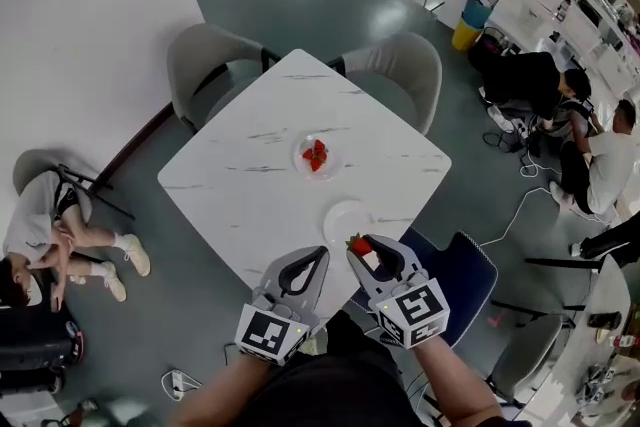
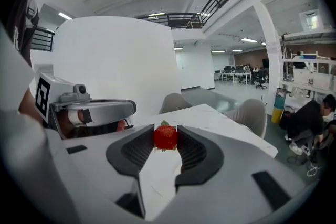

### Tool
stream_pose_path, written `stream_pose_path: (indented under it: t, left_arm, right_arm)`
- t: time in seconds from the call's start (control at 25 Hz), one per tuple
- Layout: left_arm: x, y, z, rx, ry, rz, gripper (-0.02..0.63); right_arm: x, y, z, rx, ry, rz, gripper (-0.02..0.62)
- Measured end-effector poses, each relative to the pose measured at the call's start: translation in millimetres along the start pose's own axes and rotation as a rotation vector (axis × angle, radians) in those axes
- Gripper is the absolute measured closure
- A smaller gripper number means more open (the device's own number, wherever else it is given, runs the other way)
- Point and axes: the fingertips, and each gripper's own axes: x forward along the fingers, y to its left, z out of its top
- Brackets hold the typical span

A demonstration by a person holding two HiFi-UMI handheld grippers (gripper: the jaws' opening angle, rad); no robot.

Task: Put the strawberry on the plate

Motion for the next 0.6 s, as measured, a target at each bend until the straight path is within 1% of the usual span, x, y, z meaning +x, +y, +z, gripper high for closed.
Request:
stream_pose_path:
  t: [0.16, 0.32, 0.6]
  left_arm:
    - [34.7, 14.0, -26.4, -0.023, 0.043, 0.008, 0.597]
    - [59.0, 27.5, -52.0, -0.047, 0.086, 0.010, 0.597]
    - [75.5, 46.8, -84.8, -0.092, 0.120, 0.020, 0.597]
  right_arm:
    - [24.0, -32.6, -28.7, 0.036, 0.059, 0.023, 0.457]
    - [47.0, -50.4, -50.9, 0.054, 0.081, 0.047, 0.457]
    - [80.5, -72.0, -113.6, 0.009, 0.242, 0.007, 0.457]
